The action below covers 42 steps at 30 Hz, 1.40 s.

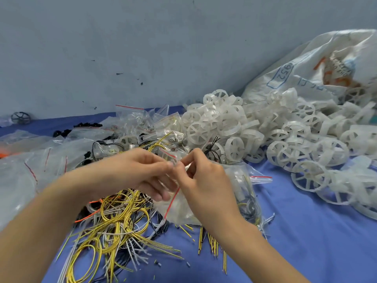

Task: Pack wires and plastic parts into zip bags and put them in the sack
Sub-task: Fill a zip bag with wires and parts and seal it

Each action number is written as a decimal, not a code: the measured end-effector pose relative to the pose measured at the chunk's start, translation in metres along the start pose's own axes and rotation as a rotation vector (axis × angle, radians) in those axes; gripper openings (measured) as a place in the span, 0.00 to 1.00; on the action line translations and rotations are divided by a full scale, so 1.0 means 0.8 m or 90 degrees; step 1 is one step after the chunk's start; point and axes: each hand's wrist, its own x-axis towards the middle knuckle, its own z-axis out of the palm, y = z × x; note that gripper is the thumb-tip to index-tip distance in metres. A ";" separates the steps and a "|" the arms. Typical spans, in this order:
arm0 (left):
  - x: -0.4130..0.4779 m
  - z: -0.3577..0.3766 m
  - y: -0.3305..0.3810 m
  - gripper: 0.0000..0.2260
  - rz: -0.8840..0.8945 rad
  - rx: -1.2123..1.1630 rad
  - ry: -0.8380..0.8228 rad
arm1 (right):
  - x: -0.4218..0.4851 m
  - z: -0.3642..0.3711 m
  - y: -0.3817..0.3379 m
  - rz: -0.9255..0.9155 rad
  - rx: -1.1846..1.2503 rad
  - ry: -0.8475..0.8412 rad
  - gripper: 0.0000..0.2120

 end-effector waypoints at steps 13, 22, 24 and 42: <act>0.226 0.008 0.022 0.21 0.068 0.441 0.334 | 0.004 -0.005 0.018 0.039 -0.052 -0.083 0.06; 0.228 0.004 0.030 0.10 0.076 0.511 0.302 | 0.003 -0.007 0.018 0.039 -0.067 -0.101 0.07; 0.196 -0.005 0.044 0.12 0.105 0.433 0.333 | 0.001 -0.005 0.014 0.035 -0.058 -0.099 0.09; -0.033 0.049 0.006 0.10 0.311 0.106 0.446 | 0.026 -0.036 0.002 0.108 0.731 -0.213 0.15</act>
